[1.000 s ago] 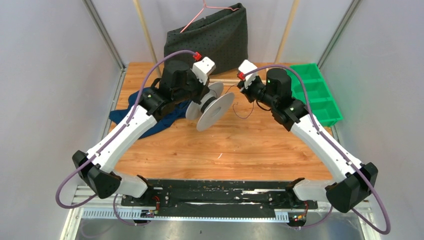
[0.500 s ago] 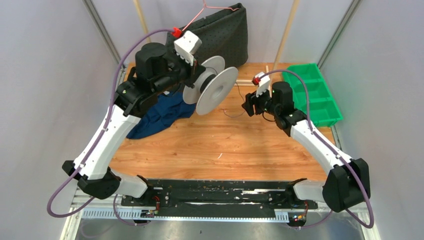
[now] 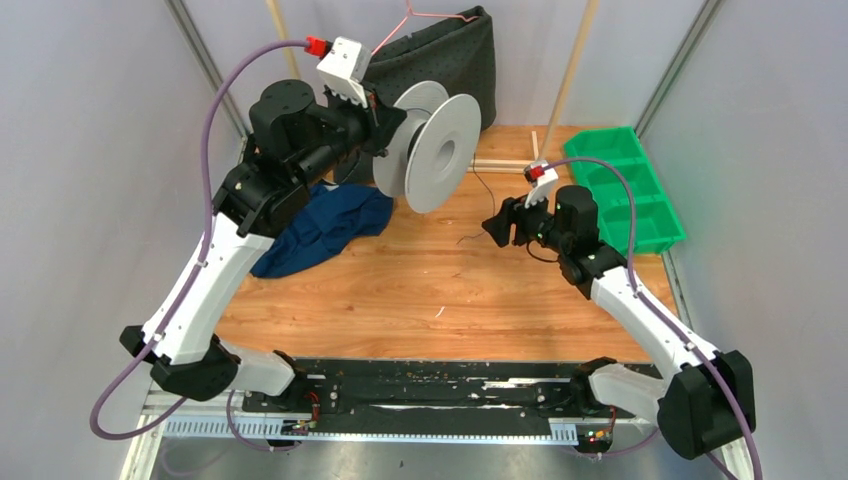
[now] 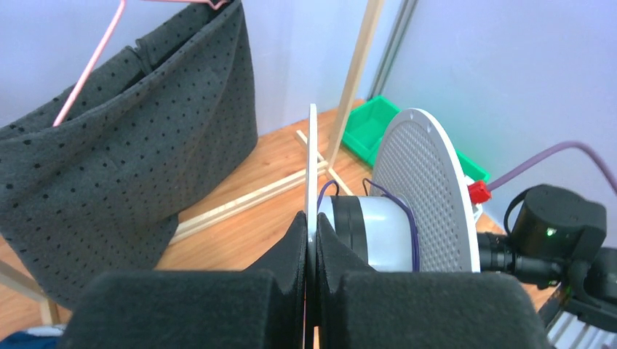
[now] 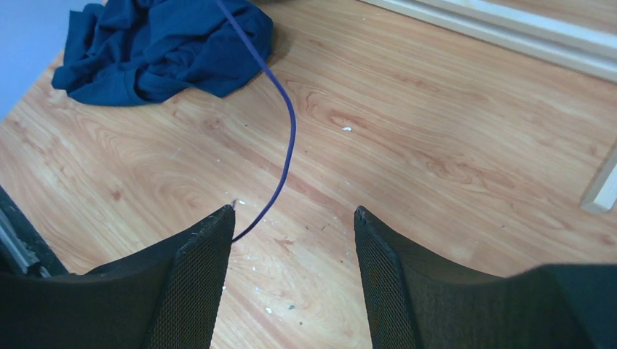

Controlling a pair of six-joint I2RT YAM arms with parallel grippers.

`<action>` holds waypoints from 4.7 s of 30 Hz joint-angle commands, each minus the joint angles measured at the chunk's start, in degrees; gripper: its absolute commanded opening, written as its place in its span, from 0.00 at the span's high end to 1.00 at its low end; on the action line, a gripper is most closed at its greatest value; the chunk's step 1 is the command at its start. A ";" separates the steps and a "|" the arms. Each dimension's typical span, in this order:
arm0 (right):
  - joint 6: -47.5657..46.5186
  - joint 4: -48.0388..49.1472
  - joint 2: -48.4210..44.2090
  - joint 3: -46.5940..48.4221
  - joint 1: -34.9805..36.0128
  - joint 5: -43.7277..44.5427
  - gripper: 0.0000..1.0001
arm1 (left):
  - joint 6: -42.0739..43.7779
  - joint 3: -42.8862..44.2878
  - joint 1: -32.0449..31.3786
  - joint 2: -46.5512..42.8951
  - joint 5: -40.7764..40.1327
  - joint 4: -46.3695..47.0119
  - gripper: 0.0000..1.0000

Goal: Wrap the cables

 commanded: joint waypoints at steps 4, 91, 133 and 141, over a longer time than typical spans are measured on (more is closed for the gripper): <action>9.42 6.16 -1.20 -4.52 -0.91 0.78 0.35 | -5.60 1.17 -0.16 -2.56 -2.12 7.83 1.00; 8.72 -5.16 3.17 7.47 18.38 8.09 0.99 | -12.86 -7.89 -0.24 0.60 -19.76 22.72 1.00; 9.10 -11.75 9.21 35.53 1.74 -26.73 0.99 | 22.15 -28.74 -2.54 -6.88 15.62 13.11 1.00; -11.89 -13.25 5.73 29.10 -1.04 -34.29 0.99 | 30.88 -24.59 -2.54 -8.18 21.70 1.39 1.00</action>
